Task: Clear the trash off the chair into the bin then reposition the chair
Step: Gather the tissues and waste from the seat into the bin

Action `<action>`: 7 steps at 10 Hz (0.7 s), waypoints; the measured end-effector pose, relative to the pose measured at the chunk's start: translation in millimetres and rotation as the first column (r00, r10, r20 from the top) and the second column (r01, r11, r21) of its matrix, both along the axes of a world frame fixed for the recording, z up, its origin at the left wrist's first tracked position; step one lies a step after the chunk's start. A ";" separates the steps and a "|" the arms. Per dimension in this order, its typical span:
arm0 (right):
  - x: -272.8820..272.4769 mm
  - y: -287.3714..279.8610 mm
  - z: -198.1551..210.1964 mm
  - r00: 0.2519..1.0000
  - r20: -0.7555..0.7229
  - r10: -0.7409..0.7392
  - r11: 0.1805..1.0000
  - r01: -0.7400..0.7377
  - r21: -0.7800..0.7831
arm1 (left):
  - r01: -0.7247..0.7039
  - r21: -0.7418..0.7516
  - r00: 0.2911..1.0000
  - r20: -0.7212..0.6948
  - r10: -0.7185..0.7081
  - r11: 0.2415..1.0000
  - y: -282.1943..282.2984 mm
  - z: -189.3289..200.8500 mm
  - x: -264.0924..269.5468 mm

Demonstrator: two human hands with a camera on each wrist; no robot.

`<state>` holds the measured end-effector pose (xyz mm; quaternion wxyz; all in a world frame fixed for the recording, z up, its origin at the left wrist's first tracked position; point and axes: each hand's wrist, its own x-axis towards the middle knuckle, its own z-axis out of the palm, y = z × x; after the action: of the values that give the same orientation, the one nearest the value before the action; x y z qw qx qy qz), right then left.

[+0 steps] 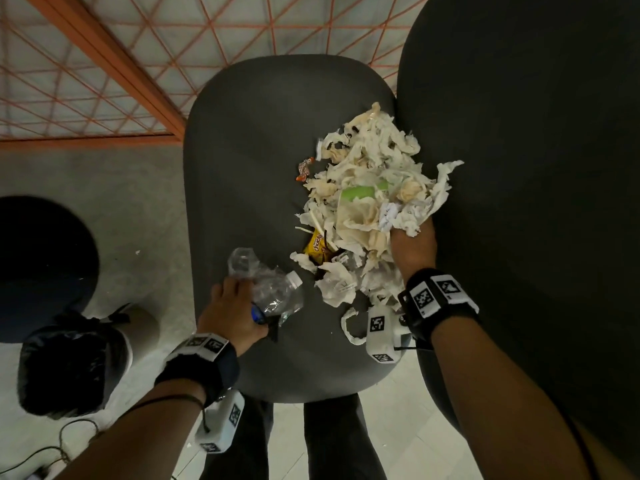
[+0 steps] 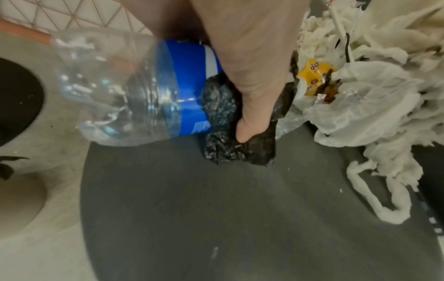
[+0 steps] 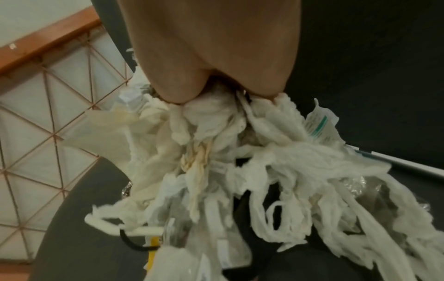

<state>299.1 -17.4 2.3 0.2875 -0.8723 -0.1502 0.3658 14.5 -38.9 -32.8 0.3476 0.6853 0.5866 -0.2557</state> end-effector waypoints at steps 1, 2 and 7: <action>-1.2 1.2 11.1 0.999 -0.024 -0.024 0.999 0.024 0.032 | -0.210 -0.057 0.968 0.126 0.216 0.976 -2.3 12.0 6.9; 1.0 -1.0 20.6 0.979 -0.086 -0.184 0.976 0.192 0.097 | -0.555 -0.259 0.705 0.358 0.612 0.790 -13.1 34.4 17.5; -42.4 -13.9 37.4 0.882 -0.461 -0.100 0.992 0.051 -0.119 | -0.604 -0.583 0.054 0.651 0.757 0.544 35.7 89.4 104.8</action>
<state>256.7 -31.3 39.7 0.2837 -0.7778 -0.0237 0.5603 119.3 -3.2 56.7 0.7178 0.3197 0.5527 0.2778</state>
